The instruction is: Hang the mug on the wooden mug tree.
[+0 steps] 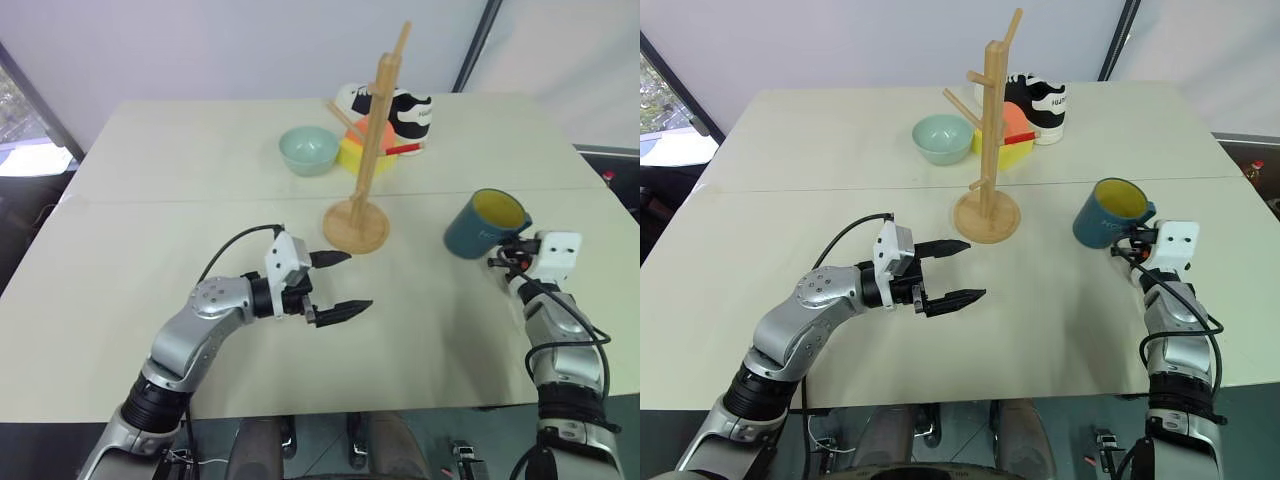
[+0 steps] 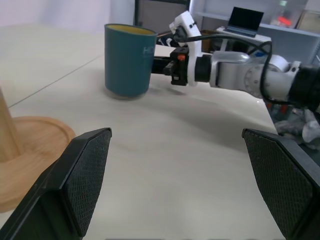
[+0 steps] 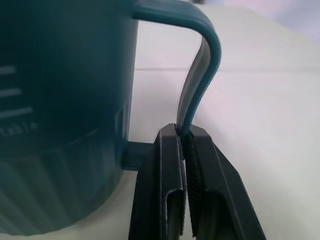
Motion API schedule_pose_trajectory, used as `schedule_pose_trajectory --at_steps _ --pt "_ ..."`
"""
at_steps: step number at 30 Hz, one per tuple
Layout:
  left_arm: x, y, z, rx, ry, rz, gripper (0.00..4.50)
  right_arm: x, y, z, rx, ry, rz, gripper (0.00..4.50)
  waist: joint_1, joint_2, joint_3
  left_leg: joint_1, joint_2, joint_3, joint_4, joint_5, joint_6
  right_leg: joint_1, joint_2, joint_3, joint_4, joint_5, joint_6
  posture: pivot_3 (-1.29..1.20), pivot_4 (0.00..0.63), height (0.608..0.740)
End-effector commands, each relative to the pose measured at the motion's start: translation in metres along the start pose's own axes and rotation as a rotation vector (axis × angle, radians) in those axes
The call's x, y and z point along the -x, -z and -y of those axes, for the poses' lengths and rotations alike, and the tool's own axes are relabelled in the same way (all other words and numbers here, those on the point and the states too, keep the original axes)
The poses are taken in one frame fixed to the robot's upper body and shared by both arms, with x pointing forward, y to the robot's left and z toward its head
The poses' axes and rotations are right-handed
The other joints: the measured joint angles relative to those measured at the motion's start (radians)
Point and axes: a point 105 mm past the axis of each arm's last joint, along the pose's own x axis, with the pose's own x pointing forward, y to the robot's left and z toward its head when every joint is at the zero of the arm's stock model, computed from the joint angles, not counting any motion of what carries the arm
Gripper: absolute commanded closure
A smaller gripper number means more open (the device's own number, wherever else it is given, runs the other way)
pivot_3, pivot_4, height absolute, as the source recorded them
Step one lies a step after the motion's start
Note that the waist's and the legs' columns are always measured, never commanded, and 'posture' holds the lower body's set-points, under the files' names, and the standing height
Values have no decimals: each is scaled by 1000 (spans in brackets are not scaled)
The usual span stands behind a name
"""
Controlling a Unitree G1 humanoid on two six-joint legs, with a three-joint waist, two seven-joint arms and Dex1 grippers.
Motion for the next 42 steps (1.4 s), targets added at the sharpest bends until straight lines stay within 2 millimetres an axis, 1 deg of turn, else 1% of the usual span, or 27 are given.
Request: schedule_pose_trajectory --at_steps 1,4,6,8,12,15,19,28,34,40,42 --pt "21 -7 -19 -48 -90 12 0 3 -72 -38 216 -316 211 4431 -3 0 0 0 0 0 0 0 0 0 0 0 0 0 0 0 150 721" --pt "34 -7 -29 -63 -123 -3 0 2 -105 -53 301 -461 271 4431 -2 0 0 1 0 -1 0 0 0 -1 1 0 2 -1 1 0 150 721" --pt "40 -10 -35 -72 -141 0 0 -4 -128 -62 330 -522 312 4431 -1 0 0 1 0 -1 1 0 0 -1 0 0 2 -1 1 0 150 721" --pt "42 -13 -40 -78 -153 9 0 -10 -139 -67 366 -567 326 4431 0 0 0 1 0 -1 1 0 -1 -1 -1 0 2 0 0 0 150 721" --pt "44 -18 -42 -97 -167 22 0 -24 -152 -72 409 -620 348 4431 6 -1 0 0 0 -1 1 0 -1 -4 -2 -1 0 0 -2 0 150 721" --pt "44 -21 -40 -99 -168 33 0 -30 -156 -73 424 -647 356 4431 6 -1 0 -3 0 1 1 -2 2 -2 -3 -1 -2 1 -2 0 150 721" --pt "45 -24 -40 -96 -180 48 0 -36 -159 -75 442 -685 355 4431 3 -1 0 -3 0 2 0 -1 6 -2 -2 0 -3 0 0 0 150 721" --pt "47 -29 -39 -98 -183 62 0 -47 -162 -81 477 -748 334 4431 1 0 0 -3 0 2 2 -2 4 -2 -2 -1 -2 1 1 0 150 721" --pt "46 -33 -40 -100 -179 75 0 -61 -166 -84 495 -733 305 4431 1 0 0 -3 0 2 1 -2 3 -2 -2 0 -2 1 1 0 150 721" --pt "45 -34 -39 -103 -179 81 0 -67 -164 -87 507 -746 284 4431 2 0 0 -3 0 2 1 -2 3 -2 -2 0 -2 1 1 0 150 721" --pt "45 -34 -39 -103 -181 81 0 -67 -166 -87 508 -743 290 3824 1 0 0 -3 0 3 1 -2 4 -2 -2 0 -2 1 1 0 150 721"
